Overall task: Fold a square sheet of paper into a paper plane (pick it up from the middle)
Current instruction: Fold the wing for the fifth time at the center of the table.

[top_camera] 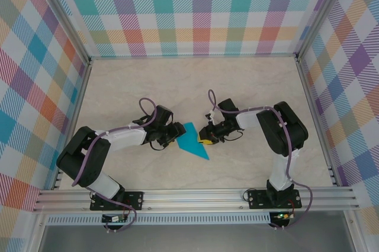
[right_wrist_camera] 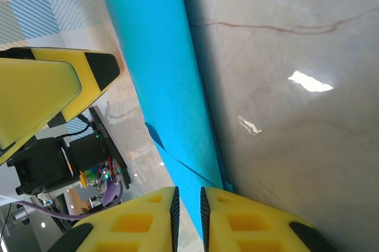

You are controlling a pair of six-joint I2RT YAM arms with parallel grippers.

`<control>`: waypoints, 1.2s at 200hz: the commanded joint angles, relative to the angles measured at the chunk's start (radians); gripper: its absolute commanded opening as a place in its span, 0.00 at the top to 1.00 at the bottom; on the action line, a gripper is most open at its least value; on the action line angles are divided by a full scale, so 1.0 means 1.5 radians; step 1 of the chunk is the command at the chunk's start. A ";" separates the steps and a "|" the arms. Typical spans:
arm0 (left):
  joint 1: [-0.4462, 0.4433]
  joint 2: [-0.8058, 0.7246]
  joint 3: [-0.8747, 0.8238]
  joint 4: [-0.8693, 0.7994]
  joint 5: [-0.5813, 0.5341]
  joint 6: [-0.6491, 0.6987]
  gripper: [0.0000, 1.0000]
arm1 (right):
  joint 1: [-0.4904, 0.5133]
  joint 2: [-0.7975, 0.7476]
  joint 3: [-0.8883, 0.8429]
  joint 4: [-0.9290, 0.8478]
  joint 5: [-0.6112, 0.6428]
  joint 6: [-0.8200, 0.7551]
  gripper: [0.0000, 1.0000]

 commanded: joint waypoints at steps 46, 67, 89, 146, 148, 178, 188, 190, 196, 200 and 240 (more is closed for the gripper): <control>-0.002 0.019 0.019 0.008 0.017 -0.004 0.37 | 0.010 -0.049 0.018 -0.095 0.133 -0.020 0.67; -0.004 0.023 0.024 0.002 0.016 -0.002 0.37 | 0.029 -0.043 0.033 -0.106 0.140 -0.023 0.62; -0.005 0.024 0.024 0.001 0.015 -0.001 0.37 | 0.047 -0.039 0.045 -0.101 0.115 -0.028 0.61; -0.005 0.020 0.027 -0.003 0.013 0.001 0.37 | 0.060 -0.023 0.082 -0.096 0.073 -0.035 0.71; -0.005 0.020 0.027 -0.004 0.013 0.001 0.37 | 0.060 -0.022 0.083 -0.097 0.073 -0.035 0.73; -0.004 -0.016 0.024 -0.029 -0.012 0.016 0.37 | 0.058 -0.025 0.094 -0.103 0.065 -0.031 0.85; 0.001 -0.040 0.016 -0.032 -0.022 0.017 0.37 | 0.052 -0.033 0.089 -0.091 0.048 -0.023 0.87; 0.002 -0.045 0.012 -0.032 -0.022 0.017 0.37 | 0.050 -0.034 0.086 -0.086 0.042 -0.019 0.88; 0.008 -0.059 0.005 -0.028 -0.022 0.017 0.36 | 0.045 -0.040 0.079 -0.070 0.026 -0.008 0.88; 0.012 -0.068 -0.001 -0.025 -0.019 0.017 0.36 | 0.041 -0.044 0.074 -0.058 0.014 0.000 0.89; 0.051 -0.124 -0.060 0.061 0.047 0.012 0.31 | 0.005 -0.077 0.046 0.017 -0.062 0.061 0.91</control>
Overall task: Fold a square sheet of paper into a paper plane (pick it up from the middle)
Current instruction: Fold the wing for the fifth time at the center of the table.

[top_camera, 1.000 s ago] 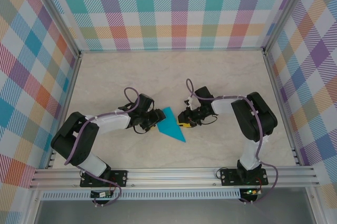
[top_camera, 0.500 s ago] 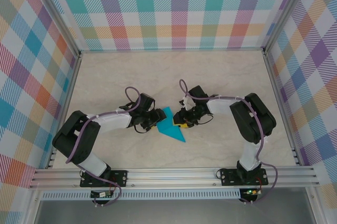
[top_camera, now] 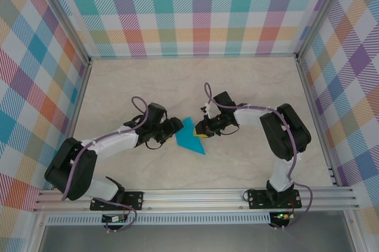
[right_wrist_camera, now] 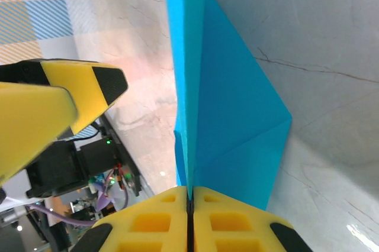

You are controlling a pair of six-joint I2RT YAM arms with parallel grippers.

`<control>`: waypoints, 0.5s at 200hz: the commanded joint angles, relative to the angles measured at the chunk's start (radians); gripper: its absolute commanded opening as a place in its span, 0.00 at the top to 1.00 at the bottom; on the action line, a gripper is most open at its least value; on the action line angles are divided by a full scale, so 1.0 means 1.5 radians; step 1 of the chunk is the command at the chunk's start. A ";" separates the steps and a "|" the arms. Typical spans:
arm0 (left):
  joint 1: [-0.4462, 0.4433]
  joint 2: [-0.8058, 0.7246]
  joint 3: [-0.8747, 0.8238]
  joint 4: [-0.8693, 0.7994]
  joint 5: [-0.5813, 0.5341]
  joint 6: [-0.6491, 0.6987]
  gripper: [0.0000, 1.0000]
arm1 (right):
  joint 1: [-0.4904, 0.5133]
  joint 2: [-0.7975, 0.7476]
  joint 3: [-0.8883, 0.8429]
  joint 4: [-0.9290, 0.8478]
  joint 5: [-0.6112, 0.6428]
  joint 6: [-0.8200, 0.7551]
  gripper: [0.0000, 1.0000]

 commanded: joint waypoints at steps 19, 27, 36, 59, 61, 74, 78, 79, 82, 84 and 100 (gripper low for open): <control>0.046 -0.025 -0.052 0.093 0.074 -0.002 0.29 | -0.029 -0.053 -0.025 0.073 -0.093 0.058 0.91; 0.056 -0.021 -0.062 0.128 0.097 -0.013 0.27 | -0.032 -0.056 -0.026 0.082 -0.105 0.065 0.91; 0.066 -0.013 -0.068 0.162 0.120 -0.023 0.26 | -0.033 -0.062 -0.028 0.092 -0.110 0.073 0.91; 0.073 0.024 -0.060 0.211 0.165 -0.029 0.26 | -0.033 -0.070 -0.029 0.098 -0.119 0.079 0.91; 0.073 0.028 -0.058 0.216 0.168 -0.030 0.26 | -0.033 -0.069 -0.029 0.100 -0.121 0.080 0.91; 0.073 0.046 -0.057 0.259 0.182 -0.042 0.27 | -0.033 -0.069 -0.030 0.109 -0.133 0.087 0.91; 0.073 0.051 -0.058 0.274 0.187 -0.046 0.27 | -0.033 -0.068 -0.030 0.110 -0.135 0.088 0.91; 0.073 0.054 -0.057 0.277 0.187 -0.047 0.28 | -0.033 -0.069 -0.030 0.110 -0.135 0.088 0.91; 0.074 0.057 -0.057 0.284 0.191 -0.049 0.28 | -0.033 -0.068 -0.031 0.110 -0.136 0.088 0.91; 0.074 0.060 -0.056 0.288 0.193 -0.051 0.28 | -0.033 -0.069 -0.031 0.110 -0.137 0.088 0.91; 0.075 0.073 -0.048 0.296 0.199 -0.054 0.33 | -0.033 -0.066 -0.029 0.100 -0.133 0.080 0.90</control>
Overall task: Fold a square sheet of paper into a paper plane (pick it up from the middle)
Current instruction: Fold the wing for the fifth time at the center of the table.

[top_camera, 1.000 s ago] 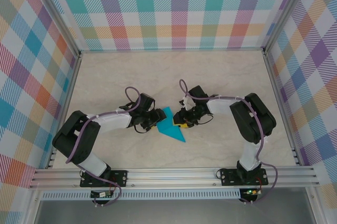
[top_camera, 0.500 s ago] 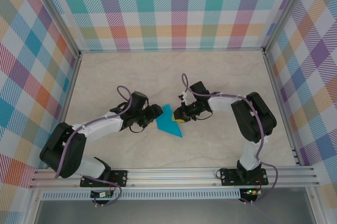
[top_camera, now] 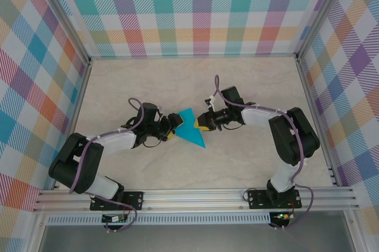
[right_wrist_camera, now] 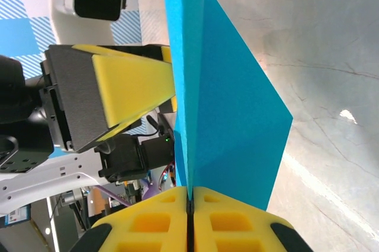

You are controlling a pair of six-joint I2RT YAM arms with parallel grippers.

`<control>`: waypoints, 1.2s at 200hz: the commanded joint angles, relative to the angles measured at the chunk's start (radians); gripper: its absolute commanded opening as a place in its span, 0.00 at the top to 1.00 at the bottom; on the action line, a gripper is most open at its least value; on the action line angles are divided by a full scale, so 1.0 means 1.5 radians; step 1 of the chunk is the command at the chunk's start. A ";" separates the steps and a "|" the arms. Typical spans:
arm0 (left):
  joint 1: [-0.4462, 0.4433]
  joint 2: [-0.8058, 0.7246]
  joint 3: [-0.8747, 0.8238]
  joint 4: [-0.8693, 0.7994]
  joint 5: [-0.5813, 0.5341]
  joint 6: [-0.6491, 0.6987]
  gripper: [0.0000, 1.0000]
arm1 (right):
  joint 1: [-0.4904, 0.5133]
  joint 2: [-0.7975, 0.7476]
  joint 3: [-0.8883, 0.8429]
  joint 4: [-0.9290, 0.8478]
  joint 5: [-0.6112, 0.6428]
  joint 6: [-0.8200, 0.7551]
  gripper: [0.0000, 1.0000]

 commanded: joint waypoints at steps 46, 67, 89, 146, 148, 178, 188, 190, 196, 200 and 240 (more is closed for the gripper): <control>0.014 0.001 -0.001 0.052 0.028 -0.003 0.54 | -0.003 0.019 -0.012 -0.004 -0.012 -0.019 0.89; 0.014 0.003 -0.002 0.047 0.026 0.006 0.64 | -0.003 0.037 -0.016 0.005 -0.017 -0.021 0.88; 0.013 0.016 0.004 0.049 0.028 0.010 0.77 | -0.003 0.056 -0.015 0.005 -0.016 -0.025 0.87; 0.003 0.051 0.019 0.002 -0.005 0.028 0.93 | -0.003 0.092 0.000 -0.040 0.038 -0.046 0.71; 0.001 0.053 0.020 -0.001 -0.008 0.029 0.93 | -0.003 0.092 0.001 -0.045 0.044 -0.049 0.70; -0.027 0.084 0.039 -0.020 -0.037 0.030 0.93 | -0.002 0.053 0.008 -0.158 0.168 -0.096 0.53; -0.038 0.094 0.046 -0.025 -0.047 0.031 0.94 | -0.004 0.028 0.005 -0.189 0.216 -0.104 0.52; -0.040 0.096 0.048 -0.026 -0.050 0.031 0.94 | -0.005 0.023 0.004 -0.195 0.227 -0.104 0.52; -0.046 0.102 0.052 -0.025 -0.054 0.030 0.94 | -0.005 0.007 0.004 -0.216 0.260 -0.106 0.51; -0.050 0.105 0.055 -0.025 -0.057 0.030 0.94 | -0.005 -0.002 0.003 -0.225 0.277 -0.108 0.51; -0.074 0.124 0.086 -0.072 -0.093 0.036 0.95 | 0.007 -0.116 -0.044 -0.183 0.255 -0.093 0.57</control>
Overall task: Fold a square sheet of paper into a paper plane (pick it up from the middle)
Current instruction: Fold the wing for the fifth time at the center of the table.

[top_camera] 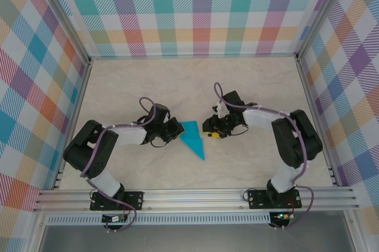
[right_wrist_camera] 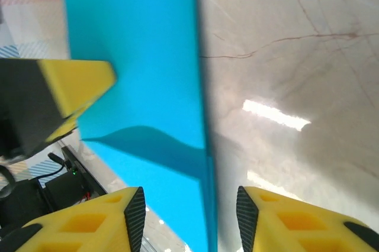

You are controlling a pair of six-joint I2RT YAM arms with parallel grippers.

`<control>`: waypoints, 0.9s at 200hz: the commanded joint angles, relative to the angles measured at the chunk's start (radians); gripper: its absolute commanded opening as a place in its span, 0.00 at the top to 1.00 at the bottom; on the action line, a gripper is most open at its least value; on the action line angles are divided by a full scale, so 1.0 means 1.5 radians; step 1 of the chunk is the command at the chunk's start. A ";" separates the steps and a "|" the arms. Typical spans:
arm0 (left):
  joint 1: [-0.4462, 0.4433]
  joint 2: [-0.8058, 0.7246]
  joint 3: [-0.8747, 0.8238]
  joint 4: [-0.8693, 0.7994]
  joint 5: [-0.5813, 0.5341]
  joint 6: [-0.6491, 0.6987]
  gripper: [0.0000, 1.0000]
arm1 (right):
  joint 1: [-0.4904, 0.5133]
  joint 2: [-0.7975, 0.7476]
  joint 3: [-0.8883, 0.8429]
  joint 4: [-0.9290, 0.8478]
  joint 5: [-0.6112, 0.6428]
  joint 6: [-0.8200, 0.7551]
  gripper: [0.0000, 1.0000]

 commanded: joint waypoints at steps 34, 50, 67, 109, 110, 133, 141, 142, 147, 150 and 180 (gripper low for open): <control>-0.020 0.005 0.024 -0.044 -0.038 0.009 0.95 | 0.136 -0.131 -0.039 -0.009 0.220 -0.054 0.58; -0.021 0.003 0.025 -0.047 -0.037 0.009 0.95 | 0.188 -0.158 -0.070 0.038 0.295 -0.073 0.54; -0.022 0.002 0.025 -0.048 -0.039 0.007 0.95 | 0.255 -0.166 -0.095 0.069 0.397 -0.126 0.53; -0.023 0.002 0.025 -0.043 -0.035 0.004 0.95 | 0.417 -0.156 -0.162 0.197 0.602 -0.289 0.53; -0.023 0.001 0.025 -0.042 -0.035 0.003 0.95 | 0.419 -0.155 -0.162 0.200 0.608 -0.291 0.53; -0.023 -0.001 0.025 -0.042 -0.035 0.004 0.95 | 0.451 -0.122 -0.170 0.254 0.668 -0.342 0.52; -0.023 -0.001 0.025 -0.042 -0.035 0.003 0.95 | 0.460 -0.108 -0.172 0.268 0.682 -0.362 0.52; -0.023 -0.001 0.025 -0.042 -0.035 0.003 0.95 | 0.461 -0.106 -0.171 0.269 0.683 -0.364 0.53; -0.023 -0.002 0.025 -0.042 -0.035 0.004 0.95 | 0.466 -0.098 -0.169 0.274 0.692 -0.374 0.53; -0.023 -0.001 0.025 -0.042 -0.034 0.004 0.95 | 0.469 -0.095 -0.168 0.277 0.697 -0.378 0.53; -0.023 -0.004 0.024 -0.041 -0.036 0.003 0.94 | 0.479 -0.068 -0.172 0.302 0.739 -0.392 0.55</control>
